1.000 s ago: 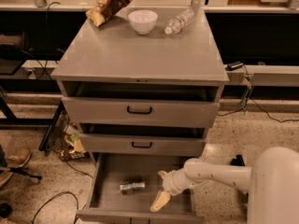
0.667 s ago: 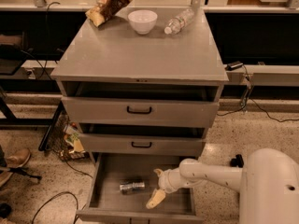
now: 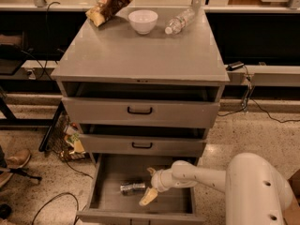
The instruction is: Pick redbull can from bottom drawer and place on counter
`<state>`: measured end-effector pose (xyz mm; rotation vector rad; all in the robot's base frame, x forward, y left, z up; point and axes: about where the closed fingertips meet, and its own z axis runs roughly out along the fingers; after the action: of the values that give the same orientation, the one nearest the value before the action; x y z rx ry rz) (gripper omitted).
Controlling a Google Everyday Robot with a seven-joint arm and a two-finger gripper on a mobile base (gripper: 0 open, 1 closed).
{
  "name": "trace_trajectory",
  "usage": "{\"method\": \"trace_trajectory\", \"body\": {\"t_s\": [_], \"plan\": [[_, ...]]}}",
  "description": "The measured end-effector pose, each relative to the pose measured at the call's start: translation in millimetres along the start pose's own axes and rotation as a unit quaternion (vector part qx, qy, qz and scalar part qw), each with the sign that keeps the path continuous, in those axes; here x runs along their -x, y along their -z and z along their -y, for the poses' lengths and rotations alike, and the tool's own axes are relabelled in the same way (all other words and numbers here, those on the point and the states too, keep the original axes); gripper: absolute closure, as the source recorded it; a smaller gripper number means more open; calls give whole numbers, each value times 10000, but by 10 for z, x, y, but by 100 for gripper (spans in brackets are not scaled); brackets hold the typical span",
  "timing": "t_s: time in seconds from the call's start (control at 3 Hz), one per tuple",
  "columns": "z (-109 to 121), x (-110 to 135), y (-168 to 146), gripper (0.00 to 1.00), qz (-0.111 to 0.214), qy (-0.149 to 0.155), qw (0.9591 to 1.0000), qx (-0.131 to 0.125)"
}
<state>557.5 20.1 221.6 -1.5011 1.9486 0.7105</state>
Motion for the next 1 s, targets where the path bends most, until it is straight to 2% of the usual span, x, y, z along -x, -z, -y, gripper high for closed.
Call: {"method": "trace_trajectory", "body": {"t_s": [0.33,1.0], "plan": [[59,11,-159,0,71,79,9999,-11],[186,35,-715,0,20,534,9986,58]]}}
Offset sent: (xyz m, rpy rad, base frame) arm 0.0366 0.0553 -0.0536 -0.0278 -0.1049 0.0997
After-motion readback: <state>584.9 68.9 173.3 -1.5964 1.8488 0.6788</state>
